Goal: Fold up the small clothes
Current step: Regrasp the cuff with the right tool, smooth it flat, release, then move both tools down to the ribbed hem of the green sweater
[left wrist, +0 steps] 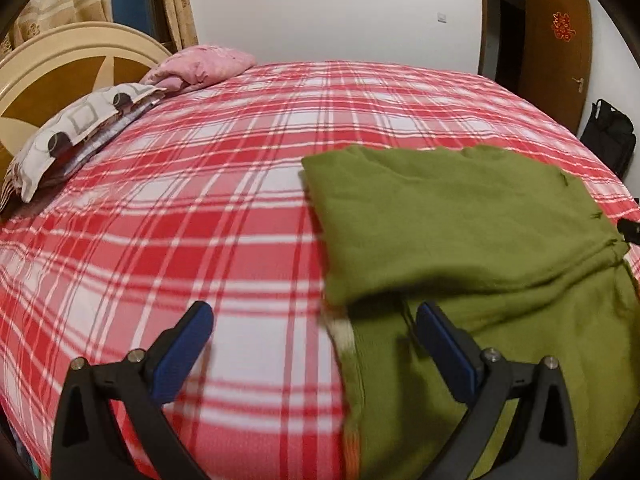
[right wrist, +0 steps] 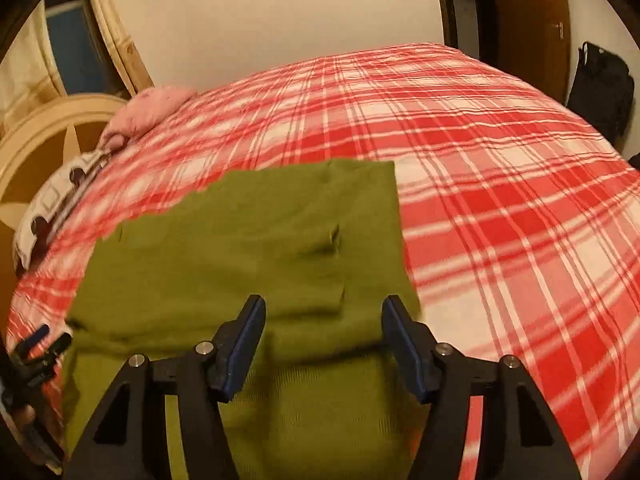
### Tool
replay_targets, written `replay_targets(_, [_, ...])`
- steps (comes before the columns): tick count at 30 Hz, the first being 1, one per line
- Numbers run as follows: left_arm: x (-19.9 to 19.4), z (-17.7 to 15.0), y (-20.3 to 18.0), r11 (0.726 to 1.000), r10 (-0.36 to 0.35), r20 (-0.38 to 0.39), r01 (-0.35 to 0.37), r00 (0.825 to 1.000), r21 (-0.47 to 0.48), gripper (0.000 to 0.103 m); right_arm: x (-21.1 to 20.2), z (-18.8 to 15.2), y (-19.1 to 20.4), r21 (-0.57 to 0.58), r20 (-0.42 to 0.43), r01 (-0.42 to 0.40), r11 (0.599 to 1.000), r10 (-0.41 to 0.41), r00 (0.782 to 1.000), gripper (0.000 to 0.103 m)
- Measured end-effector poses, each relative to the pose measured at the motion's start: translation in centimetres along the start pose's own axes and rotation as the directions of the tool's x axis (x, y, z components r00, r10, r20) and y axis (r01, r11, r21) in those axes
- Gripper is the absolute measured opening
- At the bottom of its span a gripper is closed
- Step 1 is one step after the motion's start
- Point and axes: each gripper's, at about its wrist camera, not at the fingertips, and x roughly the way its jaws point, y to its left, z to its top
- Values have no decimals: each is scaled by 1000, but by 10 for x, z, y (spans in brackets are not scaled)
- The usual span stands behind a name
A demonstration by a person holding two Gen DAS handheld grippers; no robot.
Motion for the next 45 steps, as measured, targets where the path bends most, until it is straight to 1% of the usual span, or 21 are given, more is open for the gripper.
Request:
replay_targets(1, [6, 1, -2, 1000, 15, -13, -15, 1000, 19, 103, 5, 5, 1, 1, -6, -3, 1000, 3, 1000, 62])
replay_targets(3, [14, 0, -2, 999, 38, -34, -38, 999, 24, 103, 17, 14, 3, -10, -21, -4, 1000, 4, 1000, 52])
replay_targets(5, [17, -3, 5, 1000, 18, -61, -19, 998, -12, 103, 33, 19, 9, -37, -72, 6, 999, -8, 997, 48])
replay_targets(6, [16, -3, 7, 1000, 13, -58, -14, 998, -22, 103, 41, 19, 10, -44, -98, 14, 999, -18, 995, 35])
replay_targets(7, [15, -5, 10, 1000, 9, -60, -11, 998, -29, 103, 47, 19, 10, -48, -114, 16, 999, -21, 993, 28])
replay_targets(8, [14, -6, 12, 999, 2, -63, -4, 998, -37, 103, 48, 18, 10, -61, -100, 33, 998, -39, 994, 13])
replay_targets(9, [13, -8, 13, 999, -5, -63, 3, 998, -44, 103, 46, 18, 10, -68, -86, 42, 997, -47, 995, 7])
replay_targets(11, [11, -12, 14, 999, -14, -65, 11, 998, -42, 103, 35, 18, 5, -47, -55, 35, 998, -38, 998, 3])
replay_targets(13, [11, -14, 12, 999, -17, -63, 15, 998, -38, 103, 28, 18, 1, -44, -21, 75, 996, -76, 997, 2])
replay_targets(16, [12, -11, 9, 1000, -8, -68, 6, 998, -24, 103, 44, 15, -4, -47, -75, 82, 996, -85, 994, 2])
replay_targets(20, [1, -17, 9, 1000, -7, -52, 6, 999, -22, 103, 35, 14, 1, -71, -36, 77, 994, -80, 996, 5])
replay_targets(22, [-4, -23, 10, 999, -21, -50, 19, 999, -27, 103, 27, 11, 5, -86, -18, 107, 991, -109, 994, 39])
replay_targets(23, [-4, -25, 9, 999, -23, -53, 22, 998, -25, 103, 21, 8, 8, -104, -12, 88, 991, -90, 996, 68])
replay_targets(25, [-5, -29, 7, 1000, -15, -47, 14, 999, -23, 103, 16, 3, 12, -116, 2, 64, 991, -64, 998, 69])
replay_targets(27, [-5, -28, 5, 1000, -5, -53, 4, 999, -17, 103, 25, -4, 16, -155, -31, 136, 979, -142, 989, 69])
replay_targets(28, [-5, -28, 6, 1000, -5, -58, 4, 998, -17, 103, 28, -6, 14, -155, -40, 141, 978, -149, 988, 69])
replay_targets(31, [-5, -30, 7, 1000, -14, -60, 12, 998, -24, 103, 17, -9, 6, -118, -15, 146, 982, -149, 989, 69])
replay_targets(33, [-5, -31, 8, 999, -19, -55, 17, 998, -33, 103, 9, -8, 6, -107, 9, 109, 988, -108, 994, 69])
replay_targets(37, [-4, -31, 6, 1000, -13, -58, 11, 998, -29, 103, 29, -13, 9, -150, -47, 146, 978, -155, 987, 69])
replay_targets(40, [-8, -35, 4, 1000, -4, -59, 2, 998, -30, 103, 23, -13, 9, -126, -31, 147, 981, -152, 988, 69])
replay_targets(45, [-18, -43, 5, 999, -13, -51, 10, 999, -51, 103, 1, -23, 13, -118, 4, 109, 987, -109, 994, 69])
